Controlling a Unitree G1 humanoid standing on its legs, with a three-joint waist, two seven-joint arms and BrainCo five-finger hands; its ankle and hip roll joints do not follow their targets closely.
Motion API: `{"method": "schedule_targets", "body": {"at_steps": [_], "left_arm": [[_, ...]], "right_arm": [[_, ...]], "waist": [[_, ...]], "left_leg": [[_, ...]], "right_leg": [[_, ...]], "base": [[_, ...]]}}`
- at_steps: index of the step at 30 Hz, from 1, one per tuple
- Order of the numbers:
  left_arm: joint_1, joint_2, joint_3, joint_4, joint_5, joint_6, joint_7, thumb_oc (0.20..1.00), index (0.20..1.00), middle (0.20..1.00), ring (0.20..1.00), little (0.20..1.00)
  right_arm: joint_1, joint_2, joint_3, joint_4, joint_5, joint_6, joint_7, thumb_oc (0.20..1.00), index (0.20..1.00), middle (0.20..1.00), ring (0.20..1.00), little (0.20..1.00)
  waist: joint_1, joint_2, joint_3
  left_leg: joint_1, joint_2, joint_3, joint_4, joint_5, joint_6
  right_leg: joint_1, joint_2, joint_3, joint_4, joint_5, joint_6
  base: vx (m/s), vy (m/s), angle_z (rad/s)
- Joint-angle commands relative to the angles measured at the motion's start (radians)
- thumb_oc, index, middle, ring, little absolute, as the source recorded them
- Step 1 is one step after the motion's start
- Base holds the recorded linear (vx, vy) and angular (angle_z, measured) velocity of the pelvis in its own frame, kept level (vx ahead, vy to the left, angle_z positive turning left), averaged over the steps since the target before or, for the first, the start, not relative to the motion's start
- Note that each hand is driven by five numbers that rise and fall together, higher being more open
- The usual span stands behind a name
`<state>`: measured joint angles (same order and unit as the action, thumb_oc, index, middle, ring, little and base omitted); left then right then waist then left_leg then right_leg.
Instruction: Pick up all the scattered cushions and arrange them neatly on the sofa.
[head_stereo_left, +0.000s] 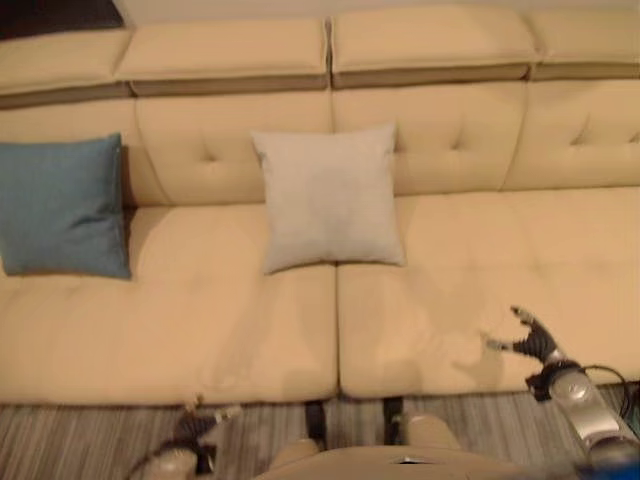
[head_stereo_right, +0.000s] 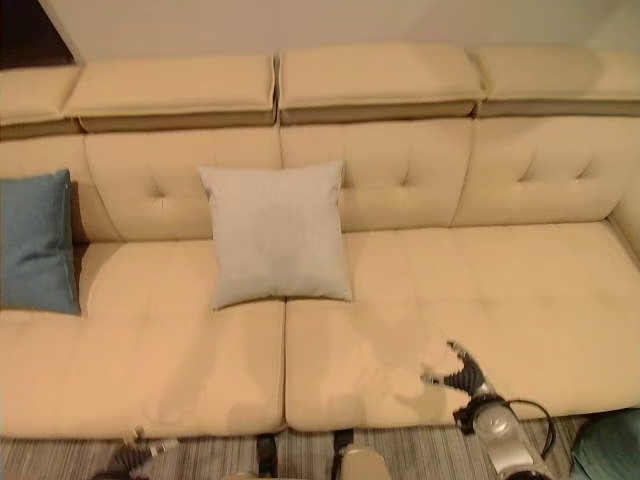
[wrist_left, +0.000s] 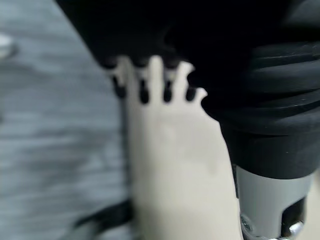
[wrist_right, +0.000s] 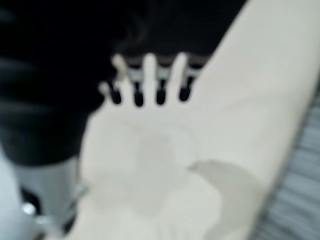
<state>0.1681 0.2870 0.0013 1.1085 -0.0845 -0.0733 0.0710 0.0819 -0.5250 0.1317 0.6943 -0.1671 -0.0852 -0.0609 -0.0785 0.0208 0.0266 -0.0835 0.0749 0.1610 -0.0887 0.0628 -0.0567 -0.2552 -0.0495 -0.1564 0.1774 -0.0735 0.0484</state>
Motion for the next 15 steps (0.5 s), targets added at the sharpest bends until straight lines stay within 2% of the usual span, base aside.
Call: {"method": "schedule_targets", "body": {"at_steps": [1, 7, 15], "left_arm": [[-0.053, 0.022, 0.022, 0.059, 0.059, 0.007, -0.003, 1.0, 1.0, 1.0, 1.0, 1.0], [-0.06, 0.003, -0.006, 0.123, 0.075, 0.026, -0.013, 1.0, 1.0, 1.0, 1.0, 1.0], [-0.101, 0.009, -0.073, 0.082, 0.069, 0.026, -0.016, 1.0, 1.0, 1.0, 1.0, 1.0]], "right_arm": [[-0.014, 0.012, 0.043, 0.035, -0.059, -0.009, 0.005, 1.0, 1.0, 1.0, 1.0, 1.0], [-0.021, 0.081, 0.071, 0.318, -0.06, 0.034, -0.008, 1.0, 1.0, 1.0, 1.0, 1.0], [-0.038, 0.126, 0.061, 0.465, -0.013, 0.06, -0.02, 1.0, 1.0, 1.0, 1.0, 1.0]], "waist": [[-0.008, -0.048, -0.007], [-0.004, -0.058, -0.025], [-0.016, -0.058, -0.015]], "left_leg": [[0.083, 0.026, 0.036, 0.001, -0.052, -0.07], [0.124, 0.041, 0.04, 0.001, -0.058, -0.071], [0.133, 0.056, 0.032, 0.014, -0.056, -0.074]], "right_leg": [[0.176, -0.068, -0.016, -0.227, 0.083, 0.123], [0.221, -0.057, -0.013, -0.215, 0.056, 0.111], [0.246, -0.037, -0.01, -0.21, 0.035, 0.093]], "base": [[-0.02, -0.064, -0.01], [-0.04, -0.067, -0.05], [-0.08, -0.058, 0.02]]}}
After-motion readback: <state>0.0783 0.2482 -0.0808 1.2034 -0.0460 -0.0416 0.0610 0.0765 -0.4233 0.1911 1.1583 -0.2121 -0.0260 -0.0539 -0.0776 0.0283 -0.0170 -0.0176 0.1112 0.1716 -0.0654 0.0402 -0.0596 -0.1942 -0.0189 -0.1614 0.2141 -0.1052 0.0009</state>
